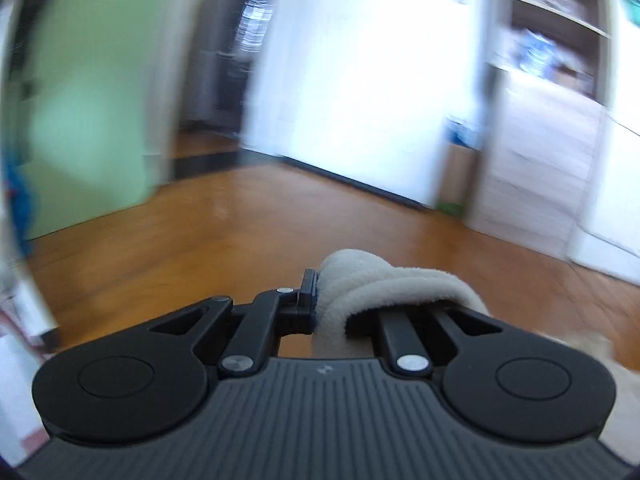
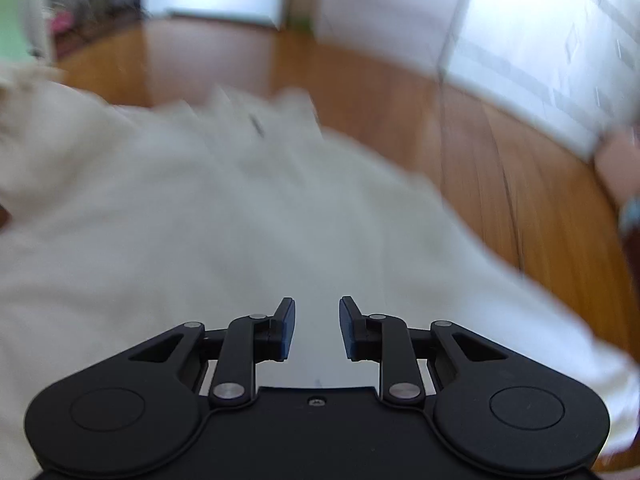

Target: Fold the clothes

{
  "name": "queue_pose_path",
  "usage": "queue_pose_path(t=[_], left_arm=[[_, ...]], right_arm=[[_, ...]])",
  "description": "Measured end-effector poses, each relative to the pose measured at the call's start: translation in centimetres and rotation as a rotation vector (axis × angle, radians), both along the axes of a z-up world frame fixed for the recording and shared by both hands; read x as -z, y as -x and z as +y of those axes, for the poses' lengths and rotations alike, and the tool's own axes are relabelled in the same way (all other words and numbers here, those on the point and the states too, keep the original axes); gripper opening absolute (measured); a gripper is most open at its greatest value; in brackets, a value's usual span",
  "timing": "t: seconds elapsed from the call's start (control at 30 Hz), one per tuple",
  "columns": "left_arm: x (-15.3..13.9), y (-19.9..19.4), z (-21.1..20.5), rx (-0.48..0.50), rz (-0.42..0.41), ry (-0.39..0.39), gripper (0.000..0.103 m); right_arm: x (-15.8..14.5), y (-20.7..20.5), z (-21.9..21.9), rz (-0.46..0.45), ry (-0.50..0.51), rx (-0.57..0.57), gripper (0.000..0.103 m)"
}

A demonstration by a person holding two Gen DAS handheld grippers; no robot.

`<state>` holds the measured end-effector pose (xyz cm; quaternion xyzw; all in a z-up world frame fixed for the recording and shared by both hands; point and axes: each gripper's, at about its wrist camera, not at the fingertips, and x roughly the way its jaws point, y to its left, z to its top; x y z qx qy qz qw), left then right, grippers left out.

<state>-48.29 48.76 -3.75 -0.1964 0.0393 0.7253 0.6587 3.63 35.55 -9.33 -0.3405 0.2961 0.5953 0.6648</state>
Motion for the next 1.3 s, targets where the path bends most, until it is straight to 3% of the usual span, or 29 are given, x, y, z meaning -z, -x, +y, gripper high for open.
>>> queue_pose_path(t=[0.1, 0.2, 0.33, 0.43, 0.5, 0.53, 0.6, 0.67, 0.73, 0.8, 0.87, 0.93, 1.0, 1.1, 1.23, 1.3], left_arm=[[2.2, 5.7, 0.6, -0.111, -0.099, 0.042, 0.009], [5.1, 9.0, 1.9, -0.189, -0.193, 0.143, 0.013], [7.9, 10.7, 2.7, -0.355, -0.231, 0.282, 0.031], [7.9, 11.7, 1.8, -0.437, -0.231, 0.248, 0.04], [7.5, 12.2, 1.5, -0.484, -0.217, 0.209, 0.063], [7.7, 13.0, 0.9, -0.51, -0.272, 0.19, 0.075], [8.6, 15.0, -0.4, -0.534, -0.441, 0.158, 0.075], [10.0, 16.9, -1.2, -0.566, -0.611, 0.173, 0.074], [11.1, 18.1, -2.0, -0.631, -0.701, 0.223, 0.074], [11.6, 18.6, -2.6, -0.701, -0.697, 0.287, 0.068], [10.8, 18.1, -2.8, -0.736, -0.616, 0.306, 0.066], [8.9, 16.5, -1.8, -0.739, -0.417, 0.33, 0.066], [7.1, 14.6, -0.8, -0.692, -0.261, 0.322, 0.066], [4.9, 10.5, 0.8, -0.488, -0.162, 0.273, 0.067], [5.7, 2.4, 4.6, -0.069, -0.107, 0.336, 0.069], [6.6, -2.4, 6.5, 0.121, -0.044, 0.38, 0.069]], right_arm=[[1.3, -2.2, -0.1, 0.034, 0.013, 0.06, 0.028], [2.5, -3.7, -0.1, 0.05, 0.041, 0.09, 0.028], [4.8, -4.1, 0.4, 0.017, 0.115, 0.114, 0.028], [5.5, -4.4, -0.1, 0.023, 0.109, 0.115, 0.028], [5.5, -4.6, -0.1, 0.031, 0.101, 0.116, 0.028], [5.5, -4.7, -0.1, 0.033, 0.1, 0.114, 0.028], [5.6, -4.8, 0.0, 0.036, 0.098, 0.109, 0.029], [5.7, -5.0, 0.2, 0.037, 0.099, 0.104, 0.029], [5.7, -5.3, 0.2, 0.046, 0.097, 0.107, 0.029], [5.7, -5.3, 0.1, 0.051, 0.092, 0.11, 0.029], [5.7, -5.3, 0.0, 0.052, 0.086, 0.109, 0.029], [5.8, -5.3, -0.1, 0.062, 0.08, 0.114, 0.029], [5.7, -5.4, 0.0, 0.077, 0.08, 0.124, 0.029], [5.0, -5.6, 0.1, 0.098, 0.061, 0.142, 0.029], [2.7, -5.2, 1.6, 0.126, -0.019, 0.104, 0.033], [1.9, -5.0, 3.3, 0.096, -0.034, 0.074, 0.045]])
